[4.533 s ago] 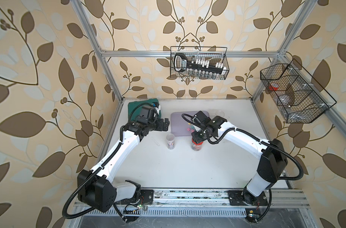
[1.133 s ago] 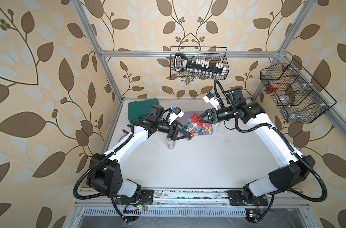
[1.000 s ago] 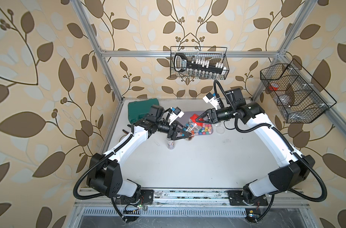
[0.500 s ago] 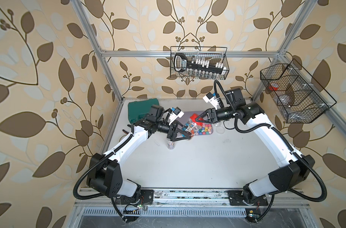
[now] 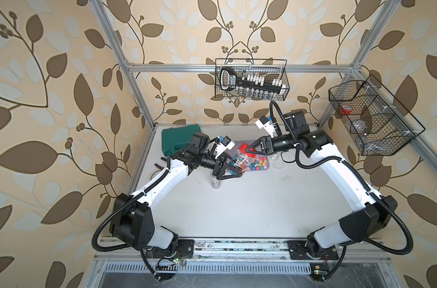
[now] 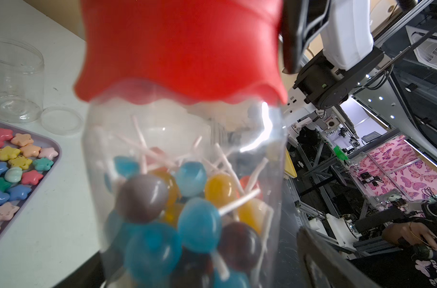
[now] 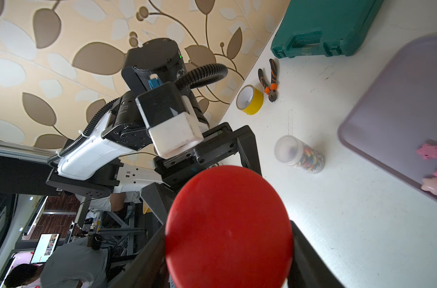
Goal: Pour the candies out of the jar
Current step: Pick up the jar from the center of the board.
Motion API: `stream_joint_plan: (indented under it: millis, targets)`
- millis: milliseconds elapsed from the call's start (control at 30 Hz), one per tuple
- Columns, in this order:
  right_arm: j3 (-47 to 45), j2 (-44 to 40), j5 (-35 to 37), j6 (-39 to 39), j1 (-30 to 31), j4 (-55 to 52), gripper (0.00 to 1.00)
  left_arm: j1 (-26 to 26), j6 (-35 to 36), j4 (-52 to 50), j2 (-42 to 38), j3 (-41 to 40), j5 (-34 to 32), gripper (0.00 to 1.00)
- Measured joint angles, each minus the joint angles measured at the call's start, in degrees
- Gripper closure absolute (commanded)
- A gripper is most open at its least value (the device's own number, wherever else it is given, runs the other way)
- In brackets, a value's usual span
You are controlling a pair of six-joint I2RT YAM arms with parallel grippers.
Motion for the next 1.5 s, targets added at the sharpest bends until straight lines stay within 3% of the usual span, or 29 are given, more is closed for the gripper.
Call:
stream_joint_plan:
  millis: [200,933,1333,1500]
  targets:
    - [-0.2,0.0,-0.2,0.4,0.3,0.2,0.75,-0.3,-0.1,0.0,0.5,0.0,-0.2,0.21]
    - [-2.9,-3.1,-1.0,0.6,-0.6,2.0,0.72,-0.6,2.9,-5.7,0.5,3.7,-3.1,0.30]
    - [-3.6,-3.4,-2.2,0.0,-0.8,2.6,0.54,-0.8,8.4,-14.2,0.5,7.4,-6.9,0.33]
    - [-3.6,-3.4,-2.2,-0.3,-0.8,2.6,0.39,-0.8,9.7,-15.9,0.2,8.2,-8.5,0.33]
